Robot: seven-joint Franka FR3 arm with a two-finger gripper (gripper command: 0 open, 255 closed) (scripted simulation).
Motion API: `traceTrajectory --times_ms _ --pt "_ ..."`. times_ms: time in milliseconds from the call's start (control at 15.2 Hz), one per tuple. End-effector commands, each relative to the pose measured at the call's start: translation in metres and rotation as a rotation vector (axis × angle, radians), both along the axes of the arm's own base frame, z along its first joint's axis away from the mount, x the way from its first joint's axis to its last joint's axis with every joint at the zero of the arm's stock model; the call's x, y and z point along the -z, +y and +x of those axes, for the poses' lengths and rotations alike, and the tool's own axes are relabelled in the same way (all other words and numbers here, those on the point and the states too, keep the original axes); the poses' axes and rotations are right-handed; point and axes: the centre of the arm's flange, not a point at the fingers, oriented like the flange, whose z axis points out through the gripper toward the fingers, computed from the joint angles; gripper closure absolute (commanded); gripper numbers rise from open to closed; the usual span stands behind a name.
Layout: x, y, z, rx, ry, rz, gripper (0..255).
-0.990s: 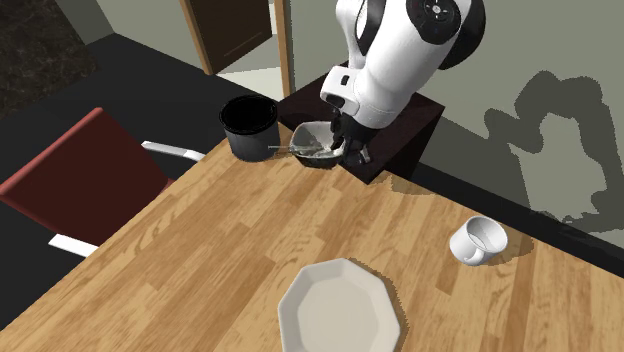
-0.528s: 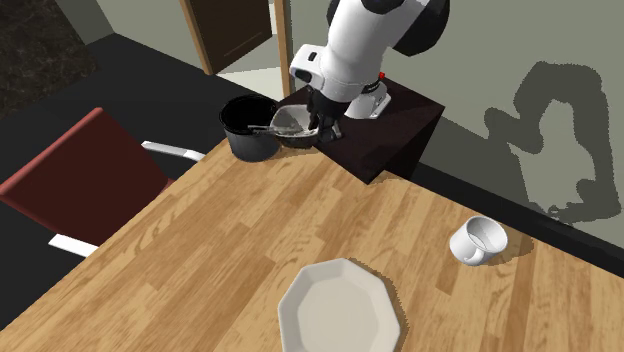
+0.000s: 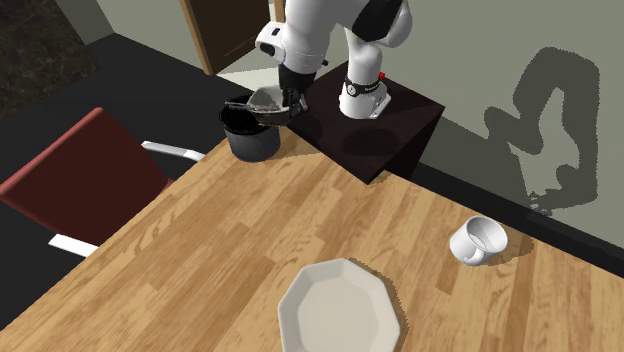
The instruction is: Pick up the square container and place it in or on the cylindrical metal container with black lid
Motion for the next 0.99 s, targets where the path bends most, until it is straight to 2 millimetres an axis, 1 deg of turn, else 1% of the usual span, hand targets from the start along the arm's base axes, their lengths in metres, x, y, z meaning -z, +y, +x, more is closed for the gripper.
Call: traceTrajectory --times_ms 0,594,660,924 --pt "-0.002 -0.026 -0.002 -0.002 0.000 0.001 255" --pt "-0.005 -0.144 -0.012 -0.002 0.000 0.001 255" --pt "-0.005 -0.150 -0.013 -0.002 0.000 0.001 255" --pt "0.016 -0.150 -0.013 -0.002 0.000 0.001 255"
